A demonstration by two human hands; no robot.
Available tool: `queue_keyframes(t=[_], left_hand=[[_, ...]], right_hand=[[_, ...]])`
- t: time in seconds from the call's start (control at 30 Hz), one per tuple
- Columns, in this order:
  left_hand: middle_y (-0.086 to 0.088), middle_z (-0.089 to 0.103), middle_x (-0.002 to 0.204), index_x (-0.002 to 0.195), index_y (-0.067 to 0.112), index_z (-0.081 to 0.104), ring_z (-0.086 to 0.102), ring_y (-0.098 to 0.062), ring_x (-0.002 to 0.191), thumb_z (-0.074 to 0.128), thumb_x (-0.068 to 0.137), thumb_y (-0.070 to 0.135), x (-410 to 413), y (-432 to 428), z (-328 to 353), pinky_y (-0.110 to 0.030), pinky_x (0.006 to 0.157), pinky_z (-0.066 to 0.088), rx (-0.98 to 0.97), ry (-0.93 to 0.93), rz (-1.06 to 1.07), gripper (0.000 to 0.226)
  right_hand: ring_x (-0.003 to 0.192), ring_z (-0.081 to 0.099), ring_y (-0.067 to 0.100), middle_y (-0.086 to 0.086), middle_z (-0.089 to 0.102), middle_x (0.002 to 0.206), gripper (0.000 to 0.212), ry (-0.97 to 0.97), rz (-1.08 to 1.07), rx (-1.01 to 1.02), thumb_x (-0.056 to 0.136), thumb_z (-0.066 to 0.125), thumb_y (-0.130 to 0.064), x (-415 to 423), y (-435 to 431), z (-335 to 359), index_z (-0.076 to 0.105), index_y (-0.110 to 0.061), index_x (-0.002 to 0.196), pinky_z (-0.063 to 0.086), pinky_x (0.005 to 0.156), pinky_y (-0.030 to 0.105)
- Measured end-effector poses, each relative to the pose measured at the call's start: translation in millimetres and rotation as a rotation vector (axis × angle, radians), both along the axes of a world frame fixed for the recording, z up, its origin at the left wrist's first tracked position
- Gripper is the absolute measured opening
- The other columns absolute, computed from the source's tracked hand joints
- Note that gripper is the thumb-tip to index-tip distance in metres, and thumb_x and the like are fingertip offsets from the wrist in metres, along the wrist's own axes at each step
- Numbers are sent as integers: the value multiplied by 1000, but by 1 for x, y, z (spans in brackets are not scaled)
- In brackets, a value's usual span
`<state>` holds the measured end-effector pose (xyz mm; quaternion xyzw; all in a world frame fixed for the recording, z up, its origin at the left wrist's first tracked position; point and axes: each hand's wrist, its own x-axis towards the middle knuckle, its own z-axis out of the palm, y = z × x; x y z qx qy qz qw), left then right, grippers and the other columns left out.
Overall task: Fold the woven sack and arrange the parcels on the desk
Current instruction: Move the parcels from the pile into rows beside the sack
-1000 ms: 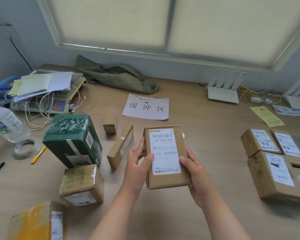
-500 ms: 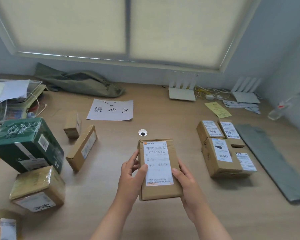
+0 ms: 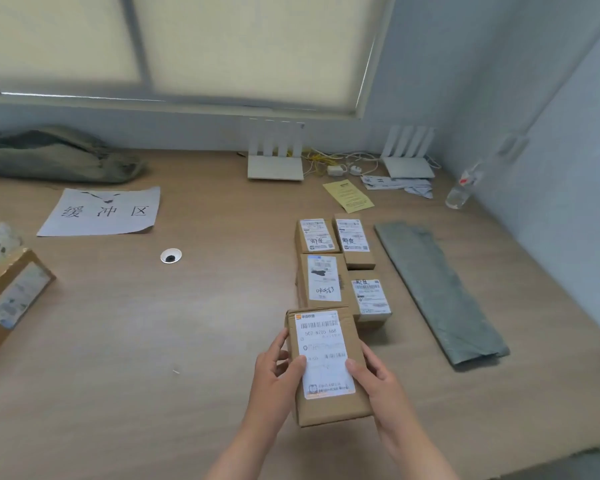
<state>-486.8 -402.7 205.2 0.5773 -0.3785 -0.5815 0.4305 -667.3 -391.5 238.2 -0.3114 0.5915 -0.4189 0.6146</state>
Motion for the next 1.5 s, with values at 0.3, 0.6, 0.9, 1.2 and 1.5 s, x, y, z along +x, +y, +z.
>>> queue_keyframes(t=[0.3,0.6,0.9,1.2,1.5], left_hand=[[-1,52,119,130,62,45,62,-15,104,62,73,46,-111,-7,-34,-36,100,52,120,-84,-146,61],[0,56,119,141,58,43,67,-14,103,61,74,54,-142,-34,-72,-39,98,55,153,-186,-168,70],[4,51,120,135,56,40,63,-10,107,64,95,27,-143,-53,-64,-36,102,52,127,-199,-167,55],[9,45,136,147,35,40,51,-6,113,68,91,36,-128,-50,-46,-25,97,43,122,-317,-152,63],[21,64,116,114,46,59,58,3,114,67,90,19,-42,-43,24,-32,98,49,-56,-272,-22,37]], right_hand=[[103,74,28,5,77,115,33,26,-118,163,98,63,-16,-106,-1,-56,65,-22,130,57,93,50],[99,76,19,-1,78,110,32,76,-127,176,97,65,-17,-132,-32,-74,66,-23,128,60,72,32],[101,75,16,-3,78,110,35,130,-101,136,96,65,-14,-136,-54,-77,65,-23,131,60,81,32],[130,53,17,-1,57,142,55,580,-142,40,92,71,-28,-128,-56,-60,53,-24,144,46,103,35],[103,65,1,-11,72,110,25,356,-104,-237,95,66,-15,-44,-63,11,71,-34,111,49,87,22]])
